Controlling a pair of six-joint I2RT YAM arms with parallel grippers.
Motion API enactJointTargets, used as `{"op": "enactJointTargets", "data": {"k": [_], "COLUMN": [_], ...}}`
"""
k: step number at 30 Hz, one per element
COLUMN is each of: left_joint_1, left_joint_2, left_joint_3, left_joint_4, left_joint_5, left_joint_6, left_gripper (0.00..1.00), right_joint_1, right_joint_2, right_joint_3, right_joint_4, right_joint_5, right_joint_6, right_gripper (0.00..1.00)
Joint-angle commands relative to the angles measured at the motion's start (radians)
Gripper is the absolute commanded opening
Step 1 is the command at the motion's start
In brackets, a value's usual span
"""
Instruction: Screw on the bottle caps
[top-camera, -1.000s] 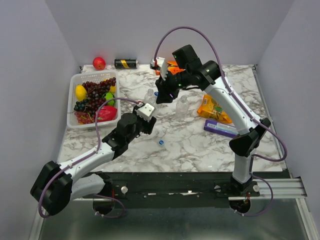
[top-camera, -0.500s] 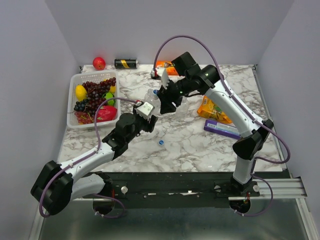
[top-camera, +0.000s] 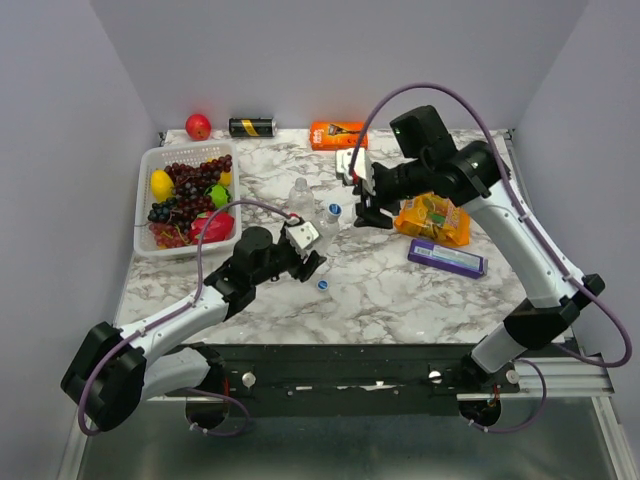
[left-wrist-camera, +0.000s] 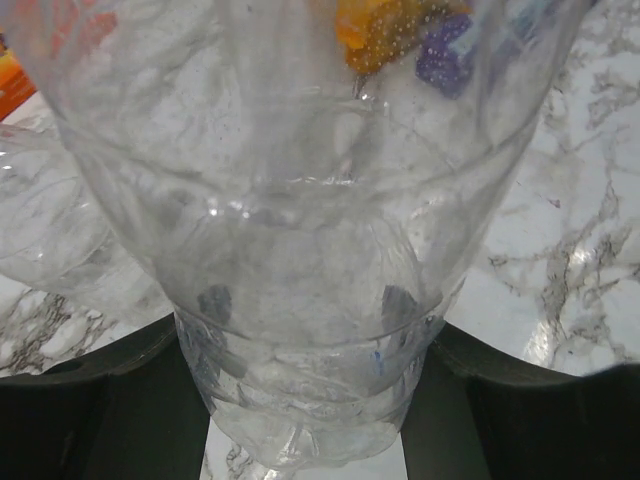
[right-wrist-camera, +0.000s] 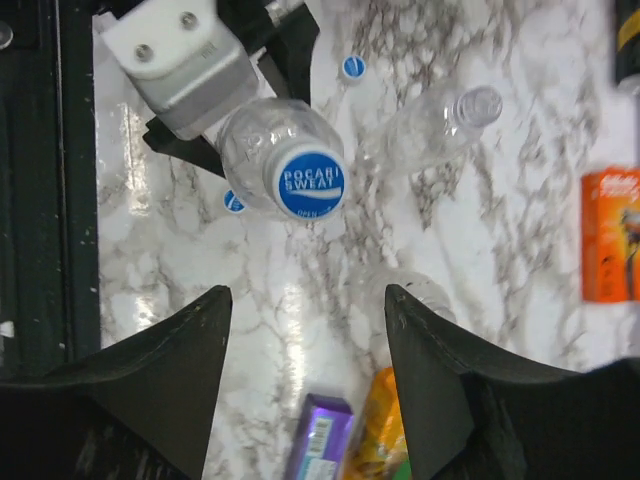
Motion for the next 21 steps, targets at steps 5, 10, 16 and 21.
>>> {"op": "enactJointTargets", "data": {"k": [5,10,16,21], "left_joint_1": [0.003,0.003,0.003,0.003], "left_joint_2": [0.028,0.042,0.051,0.049], "left_joint_3": [0.053,0.073,0.094,0.097], "left_joint_4": [-0.149,-0.181,-0.247,-0.27], "left_joint_5": [0.191,0.202,0.24,0.254], "left_joint_6": [0.207,0.261,0.314,0.342], "left_gripper": [0.0,0.0,0.0,0.0], "right_joint_1": [0.036,0.057,0.075,0.077], "right_joint_2": [-0.128,-0.158,-0.133,-0.11], "right_joint_3": [-0.147,-0.227,-0.206,-0.177], "right_joint_4": [-0.113,-0.145,-0.148,-0.179], "right_joint_5": [-0.148,-0.131,-0.14,-0.134], "right_joint_6": [-0.64,-0.811,-0.876,-0.925], "right_gripper": [0.75,0.75,0.75,0.74]}}
